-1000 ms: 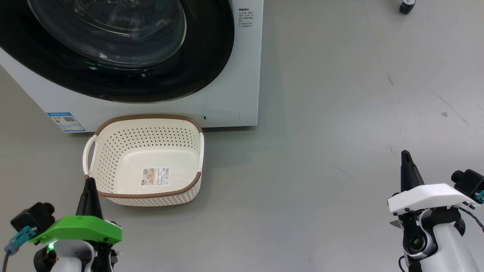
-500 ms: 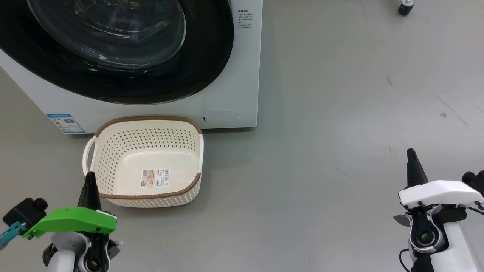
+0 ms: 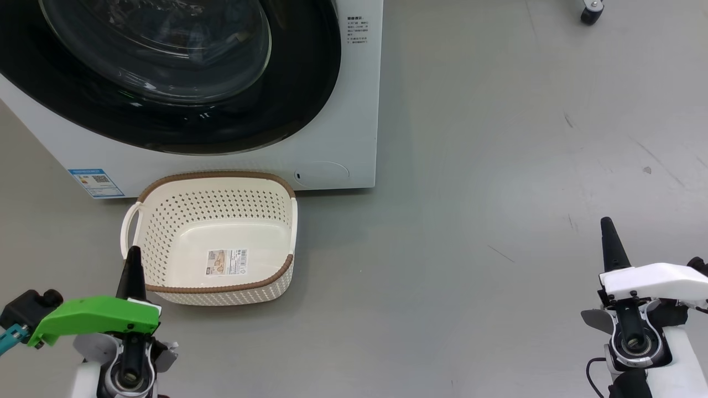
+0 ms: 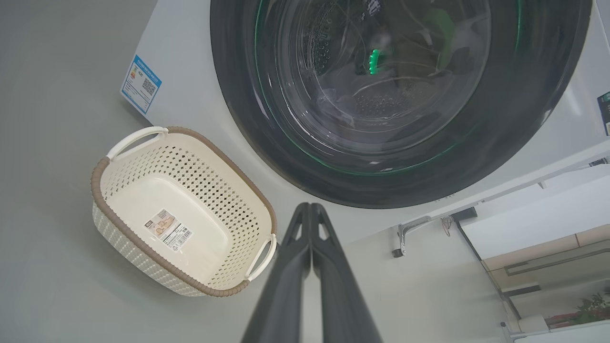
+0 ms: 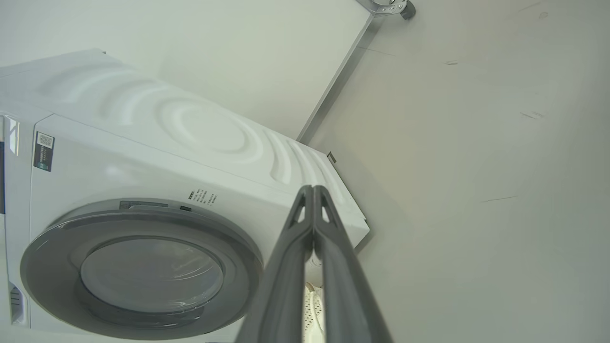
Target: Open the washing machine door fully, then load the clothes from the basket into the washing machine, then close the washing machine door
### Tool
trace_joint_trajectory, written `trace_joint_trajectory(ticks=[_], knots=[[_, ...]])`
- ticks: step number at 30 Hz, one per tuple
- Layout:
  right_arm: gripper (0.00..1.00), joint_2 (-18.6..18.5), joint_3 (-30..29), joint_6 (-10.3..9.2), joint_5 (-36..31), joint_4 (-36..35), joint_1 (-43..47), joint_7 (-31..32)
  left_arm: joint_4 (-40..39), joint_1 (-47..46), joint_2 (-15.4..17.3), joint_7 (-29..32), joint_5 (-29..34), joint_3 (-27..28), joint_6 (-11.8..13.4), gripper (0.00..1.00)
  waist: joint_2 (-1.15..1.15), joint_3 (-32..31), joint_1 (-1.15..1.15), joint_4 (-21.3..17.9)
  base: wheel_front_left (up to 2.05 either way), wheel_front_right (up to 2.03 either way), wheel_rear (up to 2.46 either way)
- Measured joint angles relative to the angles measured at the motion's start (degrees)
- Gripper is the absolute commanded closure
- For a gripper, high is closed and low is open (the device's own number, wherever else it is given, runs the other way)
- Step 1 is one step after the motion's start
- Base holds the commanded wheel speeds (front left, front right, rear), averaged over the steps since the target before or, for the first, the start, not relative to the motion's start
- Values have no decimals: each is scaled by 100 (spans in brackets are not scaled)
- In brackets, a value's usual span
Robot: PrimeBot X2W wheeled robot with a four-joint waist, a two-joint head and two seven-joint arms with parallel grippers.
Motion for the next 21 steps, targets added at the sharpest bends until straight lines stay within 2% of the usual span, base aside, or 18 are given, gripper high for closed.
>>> trace_joint_trajectory(ticks=[21], knots=[[100, 5, -258, 5, 1563, -79, -107, 416, 48, -243, 1, 410, -1663, 42, 0, 100, 0, -45, 0, -17, 0, 0, 0]])
